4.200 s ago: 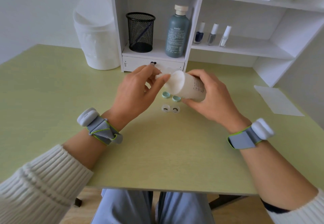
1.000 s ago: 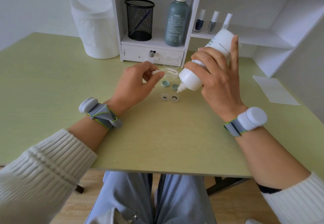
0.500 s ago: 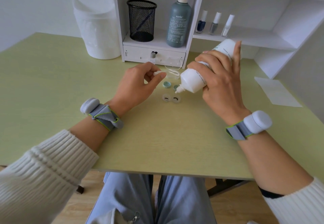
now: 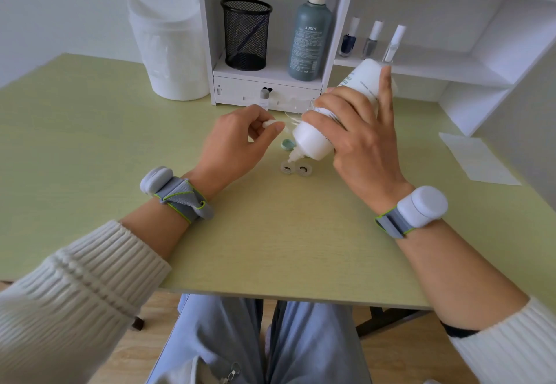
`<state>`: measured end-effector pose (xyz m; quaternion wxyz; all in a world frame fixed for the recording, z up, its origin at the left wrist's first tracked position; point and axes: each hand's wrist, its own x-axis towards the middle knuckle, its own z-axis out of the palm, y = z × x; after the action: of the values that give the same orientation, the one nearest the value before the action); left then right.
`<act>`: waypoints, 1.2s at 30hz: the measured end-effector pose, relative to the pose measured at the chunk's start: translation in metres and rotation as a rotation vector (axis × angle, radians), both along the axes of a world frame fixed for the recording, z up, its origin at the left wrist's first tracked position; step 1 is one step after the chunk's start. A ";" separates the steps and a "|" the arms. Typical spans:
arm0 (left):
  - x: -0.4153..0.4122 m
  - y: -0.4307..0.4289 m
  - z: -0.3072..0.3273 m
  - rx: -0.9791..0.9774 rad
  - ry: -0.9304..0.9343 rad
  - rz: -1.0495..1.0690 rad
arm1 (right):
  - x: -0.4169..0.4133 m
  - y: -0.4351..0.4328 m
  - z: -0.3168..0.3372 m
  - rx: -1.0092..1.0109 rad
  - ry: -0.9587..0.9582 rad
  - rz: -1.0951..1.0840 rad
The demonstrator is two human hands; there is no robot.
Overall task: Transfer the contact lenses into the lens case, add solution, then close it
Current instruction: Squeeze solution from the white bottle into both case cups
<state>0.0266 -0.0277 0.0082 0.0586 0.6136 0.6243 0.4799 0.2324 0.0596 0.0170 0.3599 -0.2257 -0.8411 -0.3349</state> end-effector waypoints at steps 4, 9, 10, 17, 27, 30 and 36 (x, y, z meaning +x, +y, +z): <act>0.000 0.000 0.000 0.002 -0.002 0.000 | 0.000 0.001 0.001 0.008 0.003 0.003; 0.000 0.000 0.000 -0.001 -0.007 0.000 | -0.001 0.000 0.002 0.006 0.013 0.004; 0.000 0.000 0.000 -0.002 -0.009 0.001 | -0.001 0.000 0.003 0.005 0.017 0.006; 0.000 0.000 0.000 -0.011 -0.016 -0.004 | 0.001 0.000 0.003 0.001 0.034 -0.001; 0.000 0.000 0.000 -0.016 -0.016 -0.011 | 0.001 0.000 0.005 -0.034 0.037 -0.001; 0.000 0.000 0.000 -0.019 -0.021 -0.007 | 0.001 0.000 0.005 -0.037 0.046 0.001; 0.001 -0.001 0.001 -0.023 -0.026 0.004 | 0.001 0.000 0.005 -0.039 0.045 0.001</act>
<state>0.0276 -0.0285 0.0090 0.0729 0.6053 0.6301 0.4809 0.2337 0.0596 0.0219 0.3743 -0.2397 -0.8393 -0.3131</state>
